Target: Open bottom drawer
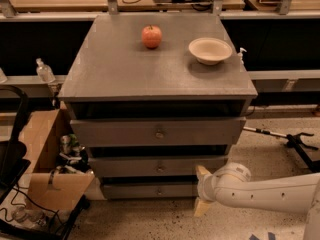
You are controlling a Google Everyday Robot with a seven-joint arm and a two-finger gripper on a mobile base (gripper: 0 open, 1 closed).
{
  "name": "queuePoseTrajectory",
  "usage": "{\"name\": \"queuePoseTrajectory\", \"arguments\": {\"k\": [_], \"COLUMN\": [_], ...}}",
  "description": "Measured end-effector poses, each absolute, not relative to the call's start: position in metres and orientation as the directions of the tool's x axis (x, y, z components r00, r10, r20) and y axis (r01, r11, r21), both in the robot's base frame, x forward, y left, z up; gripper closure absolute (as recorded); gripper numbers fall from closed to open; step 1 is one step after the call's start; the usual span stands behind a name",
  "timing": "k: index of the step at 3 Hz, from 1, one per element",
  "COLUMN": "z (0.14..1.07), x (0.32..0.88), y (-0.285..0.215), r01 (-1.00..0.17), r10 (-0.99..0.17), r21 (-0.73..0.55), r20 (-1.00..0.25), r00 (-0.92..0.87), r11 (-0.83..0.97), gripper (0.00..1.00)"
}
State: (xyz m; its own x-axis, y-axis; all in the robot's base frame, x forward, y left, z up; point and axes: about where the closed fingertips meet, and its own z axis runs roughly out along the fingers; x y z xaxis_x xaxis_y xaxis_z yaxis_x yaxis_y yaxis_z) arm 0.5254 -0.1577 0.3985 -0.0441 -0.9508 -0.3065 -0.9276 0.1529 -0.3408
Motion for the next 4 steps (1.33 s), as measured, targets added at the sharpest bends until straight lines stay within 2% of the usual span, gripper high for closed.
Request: {"name": "queuePoseTrajectory", "arguments": {"k": [2, 4], "z": [0.372, 0.334], "x": [0.528, 0.527], "y": [-0.153, -0.112], "r01": [-0.923, -0.946], "r10": [-0.962, -0.964], "r21": [-0.346, -0.298], "r20": [-0.264, -0.262], "r00": [-0.078, -0.047], "r11": [0.169, 0.127], "gripper": [0.00, 0.00]}}
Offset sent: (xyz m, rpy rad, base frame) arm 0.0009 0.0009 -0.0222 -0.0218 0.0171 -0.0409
